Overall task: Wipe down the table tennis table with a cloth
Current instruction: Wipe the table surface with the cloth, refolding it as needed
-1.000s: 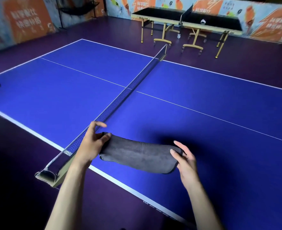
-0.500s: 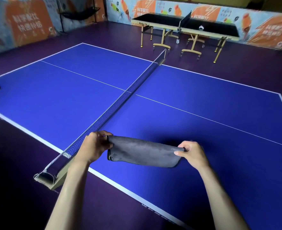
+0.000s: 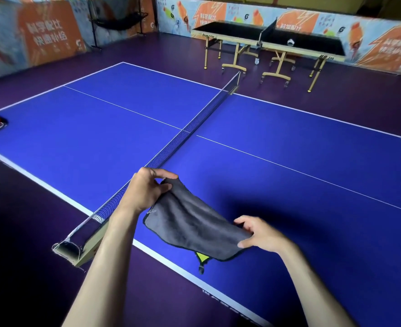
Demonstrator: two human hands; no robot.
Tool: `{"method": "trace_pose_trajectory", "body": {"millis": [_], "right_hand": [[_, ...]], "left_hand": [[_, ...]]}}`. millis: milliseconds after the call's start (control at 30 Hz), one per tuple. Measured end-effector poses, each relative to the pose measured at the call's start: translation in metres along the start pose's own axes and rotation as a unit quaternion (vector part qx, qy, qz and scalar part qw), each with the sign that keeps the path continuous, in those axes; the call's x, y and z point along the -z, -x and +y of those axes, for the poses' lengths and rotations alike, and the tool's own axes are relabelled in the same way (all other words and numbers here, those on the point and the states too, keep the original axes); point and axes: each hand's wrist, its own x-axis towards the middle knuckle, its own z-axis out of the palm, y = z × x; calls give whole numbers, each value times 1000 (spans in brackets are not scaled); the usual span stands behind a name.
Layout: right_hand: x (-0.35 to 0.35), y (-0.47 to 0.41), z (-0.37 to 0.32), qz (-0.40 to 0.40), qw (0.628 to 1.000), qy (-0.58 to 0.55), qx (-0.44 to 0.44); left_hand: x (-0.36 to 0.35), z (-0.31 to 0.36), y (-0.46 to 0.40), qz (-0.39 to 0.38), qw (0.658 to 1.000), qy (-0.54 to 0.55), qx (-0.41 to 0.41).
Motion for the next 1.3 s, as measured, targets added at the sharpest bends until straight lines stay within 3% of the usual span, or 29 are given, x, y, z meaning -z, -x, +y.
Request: {"method": "trace_pose_trajectory", "body": {"millis": [167, 267, 367, 467, 700, 1033, 1200, 1300], "right_hand": [[-13, -3, -3, 23, 998, 41, 28], [-13, 5, -9, -42, 999, 14, 9], [-19, 9, -11, -118, 986, -116, 1], [-25, 13, -15, -127, 959, -254, 16], [-34, 11, -29, -56, 969, -235, 54], [-90, -46, -68, 153, 976, -123, 92], [-83, -58, -64, 175, 977, -111, 56], [-80, -57, -62, 163, 984, -40, 67]], "left_hand": [[9, 21, 4, -43, 997, -31, -56], [14, 31, 4, -47, 996, -25, -72], [20, 44, 6, -44, 995, 6, -94], [24, 53, 5, -32, 993, 4, -113], [34, 50, 4, -27, 994, -20, -105], [48, 57, 7, -48, 992, -24, -117], [55, 54, 9, -56, 991, -19, -117], [53, 51, 11, -65, 990, -27, -123]]}}
